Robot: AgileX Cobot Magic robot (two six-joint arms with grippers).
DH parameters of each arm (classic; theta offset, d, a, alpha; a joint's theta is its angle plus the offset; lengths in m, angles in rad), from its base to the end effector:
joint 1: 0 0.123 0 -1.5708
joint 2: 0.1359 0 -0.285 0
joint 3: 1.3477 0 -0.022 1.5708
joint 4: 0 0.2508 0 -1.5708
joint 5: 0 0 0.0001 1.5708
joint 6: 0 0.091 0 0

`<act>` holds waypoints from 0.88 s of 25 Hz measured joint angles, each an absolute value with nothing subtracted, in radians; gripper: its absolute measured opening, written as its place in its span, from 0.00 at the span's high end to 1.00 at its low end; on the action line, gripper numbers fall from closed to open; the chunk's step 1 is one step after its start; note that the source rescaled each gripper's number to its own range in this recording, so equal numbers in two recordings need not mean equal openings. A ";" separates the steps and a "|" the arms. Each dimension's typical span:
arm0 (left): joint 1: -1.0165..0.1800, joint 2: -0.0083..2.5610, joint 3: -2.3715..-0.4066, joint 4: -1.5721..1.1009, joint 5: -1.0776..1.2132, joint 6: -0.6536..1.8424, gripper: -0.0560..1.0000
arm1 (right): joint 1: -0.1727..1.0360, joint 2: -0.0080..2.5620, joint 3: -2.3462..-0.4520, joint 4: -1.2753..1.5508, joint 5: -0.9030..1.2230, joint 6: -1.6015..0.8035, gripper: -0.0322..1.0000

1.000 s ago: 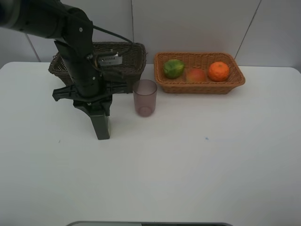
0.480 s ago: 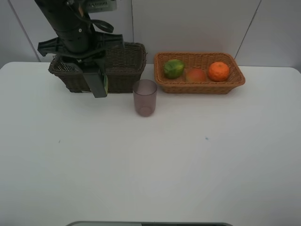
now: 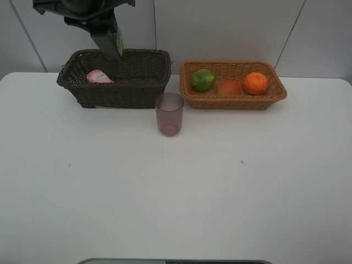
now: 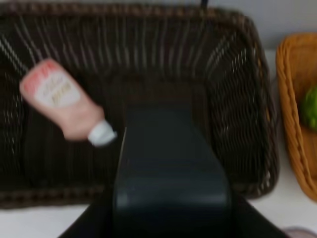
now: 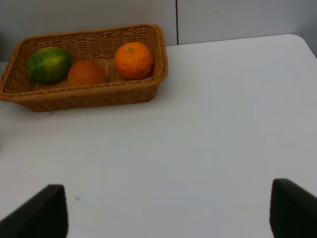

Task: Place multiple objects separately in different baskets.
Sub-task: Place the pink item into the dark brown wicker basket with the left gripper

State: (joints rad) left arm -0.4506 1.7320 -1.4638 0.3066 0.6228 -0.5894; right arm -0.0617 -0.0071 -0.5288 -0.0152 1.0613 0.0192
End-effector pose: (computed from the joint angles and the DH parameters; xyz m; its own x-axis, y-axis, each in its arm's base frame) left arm 0.3649 -0.1587 0.3089 -0.7029 -0.0223 -0.7109 0.0883 0.9891 -0.1183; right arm -0.0095 -0.0006 0.2851 -0.4226 0.0379 -0.9055 0.0786 0.9969 0.0050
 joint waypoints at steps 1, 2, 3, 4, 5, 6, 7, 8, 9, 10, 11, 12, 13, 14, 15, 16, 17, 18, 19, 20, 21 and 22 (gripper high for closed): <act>-0.437 1.739 -1.465 0.309 0.595 -0.577 0.49 | -0.062 -0.007 -0.529 -0.015 1.061 0.019 0.28; -0.423 1.750 -1.466 0.310 0.560 -0.566 0.49 | -0.062 -0.007 -0.529 -0.015 1.061 0.019 0.28; -0.411 1.763 -1.466 0.311 0.525 -0.558 0.49 | -0.062 -0.007 -0.529 -0.015 1.061 0.019 0.28; -0.403 1.778 -1.466 0.311 0.491 -0.546 0.49 | -0.062 -0.007 -0.529 -0.015 1.061 0.019 0.28; -0.394 1.792 -1.466 0.311 0.464 -0.540 0.49 | -0.062 -0.007 -0.529 -0.015 1.061 0.019 0.28; -0.388 1.810 -1.466 0.312 0.435 -0.531 0.49 | -0.062 -0.007 -0.529 -0.015 1.061 0.019 0.28; -0.383 1.829 -1.466 0.312 0.409 -0.522 0.49 | -0.062 -0.007 -0.529 -0.015 1.061 0.019 0.28; -0.379 1.845 -1.466 0.312 0.388 -0.517 0.49 | -0.062 -0.007 -0.529 -0.015 1.061 0.019 0.28; -0.378 1.864 -1.466 0.312 0.366 -0.515 0.49 | -0.062 -0.007 -0.529 -0.015 1.061 0.019 0.28; -0.377 1.882 -1.466 0.312 0.344 -0.511 0.49 | -0.062 -0.007 -0.529 -0.015 1.061 0.019 0.28; -0.377 1.901 -1.466 0.309 0.326 -0.510 0.49 | -0.062 -0.007 -0.529 -0.015 1.061 0.019 0.28; -0.377 1.916 -1.466 0.302 0.315 -0.508 0.49 | -0.062 -0.007 -0.529 -0.015 1.061 0.019 0.28; -0.377 1.933 -1.466 0.295 0.308 -0.506 0.49 | -0.062 -0.007 -0.529 -0.015 1.061 0.019 0.28; -0.377 1.948 -1.466 0.287 0.304 -0.506 0.49 | -0.062 -0.007 -0.529 -0.015 1.061 0.019 0.28; -0.377 1.961 -1.466 0.284 0.299 -0.504 0.49 | -0.062 -0.007 -0.529 -0.015 1.061 0.019 0.28; -0.377 1.976 -1.466 0.279 0.293 -0.504 0.49 | -0.062 -0.007 -0.529 -0.015 1.061 0.019 0.28; -0.377 1.990 -1.466 0.277 0.286 -0.504 0.49 | -0.062 -0.007 -0.529 -0.015 1.061 0.019 0.28; -0.377 2.004 -1.466 0.275 0.281 -0.503 0.49 | -0.062 -0.007 -0.529 -0.015 1.061 0.019 0.28; -0.377 2.015 -1.466 0.274 0.278 -0.501 0.49 | -0.062 -0.007 -0.529 -0.015 1.061 0.019 0.28; -0.377 2.027 -1.466 0.274 0.272 -0.501 0.49 | -0.062 -0.007 -0.529 -0.015 1.061 0.019 0.28; -0.377 2.039 -1.466 0.274 0.265 -0.501 0.49 | -0.062 -0.007 -0.529 -0.015 1.061 0.019 0.28; -0.377 2.050 -1.466 0.271 0.257 -0.501 0.49 | -0.062 -0.007 -0.529 -0.015 1.061 0.019 0.28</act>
